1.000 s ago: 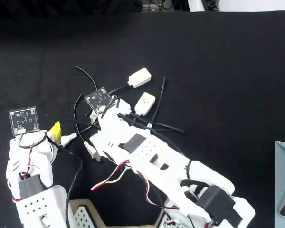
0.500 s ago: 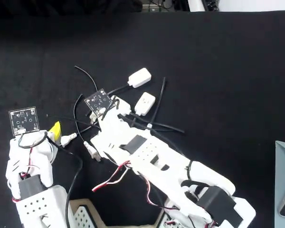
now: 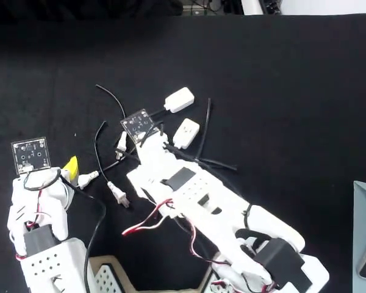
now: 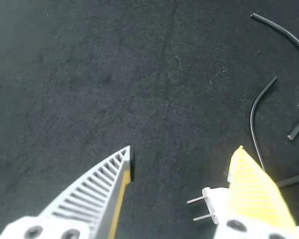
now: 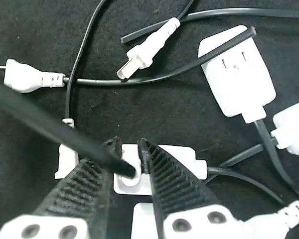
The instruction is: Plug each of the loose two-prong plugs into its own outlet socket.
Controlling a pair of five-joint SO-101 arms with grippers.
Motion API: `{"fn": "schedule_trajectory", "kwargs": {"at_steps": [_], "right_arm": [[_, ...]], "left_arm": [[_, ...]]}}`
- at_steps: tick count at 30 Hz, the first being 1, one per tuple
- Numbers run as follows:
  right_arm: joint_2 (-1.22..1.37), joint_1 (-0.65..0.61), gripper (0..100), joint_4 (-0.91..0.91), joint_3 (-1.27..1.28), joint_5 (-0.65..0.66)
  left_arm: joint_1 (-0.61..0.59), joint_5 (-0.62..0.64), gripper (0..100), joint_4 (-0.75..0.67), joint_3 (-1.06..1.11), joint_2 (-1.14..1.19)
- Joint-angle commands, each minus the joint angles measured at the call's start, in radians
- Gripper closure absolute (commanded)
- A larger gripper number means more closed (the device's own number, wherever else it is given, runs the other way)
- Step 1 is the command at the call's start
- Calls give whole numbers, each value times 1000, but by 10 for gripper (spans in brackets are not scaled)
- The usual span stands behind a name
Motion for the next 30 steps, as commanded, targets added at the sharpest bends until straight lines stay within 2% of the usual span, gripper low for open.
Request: {"fn": "schedule_trajectory", "kwargs": {"at_steps": [1,6,15,20,25,30], "right_arm": [[50,-31,987,-9,-25,17],[171,-29,987,-34,-53,68],[173,-35,982,-14,-71,72],[79,-35,913,57,-79,69],[-27,-35,890,141,-79,66],[-173,-35,805,267,-122,69]], "left_arm": [[-10,9,690,-6,-2,-9],[-10,9,690,-6,-1,-9],[-4,6,686,-8,8,-9],[-2,8,686,-8,8,-9],[-2,8,686,-8,10,-9],[-2,8,686,-8,10,-9]]}}
